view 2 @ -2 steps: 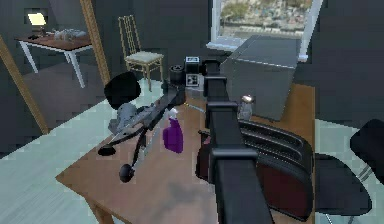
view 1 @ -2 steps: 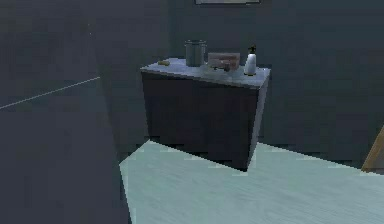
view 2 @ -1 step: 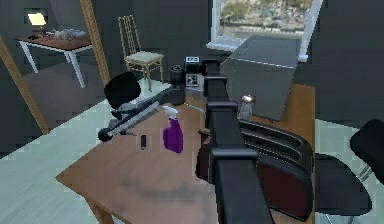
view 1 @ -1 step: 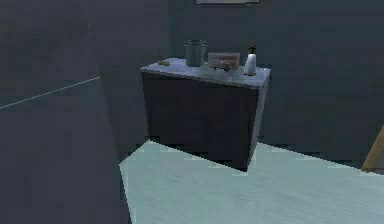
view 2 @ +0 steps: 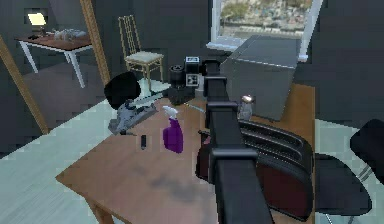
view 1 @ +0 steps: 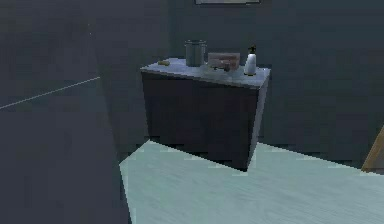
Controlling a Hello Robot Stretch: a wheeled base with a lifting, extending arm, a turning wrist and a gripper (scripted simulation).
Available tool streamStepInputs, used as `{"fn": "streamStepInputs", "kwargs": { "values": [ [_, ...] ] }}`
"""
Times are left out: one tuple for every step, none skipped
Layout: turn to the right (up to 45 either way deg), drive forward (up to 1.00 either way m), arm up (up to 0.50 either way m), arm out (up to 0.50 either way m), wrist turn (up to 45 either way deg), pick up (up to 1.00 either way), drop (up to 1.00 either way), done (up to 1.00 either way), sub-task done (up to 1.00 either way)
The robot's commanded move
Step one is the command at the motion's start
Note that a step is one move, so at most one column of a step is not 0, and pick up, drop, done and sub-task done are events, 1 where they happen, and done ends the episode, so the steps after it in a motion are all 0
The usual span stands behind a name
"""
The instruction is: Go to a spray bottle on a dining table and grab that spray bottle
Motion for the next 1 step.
{"fn": "streamStepInputs", "kwargs": {
  "values": [
    [0.0, 0.0, 0.0, 0.0, 39.0, 0.0, 0.0, 0.0, 0.0]
  ]
}}
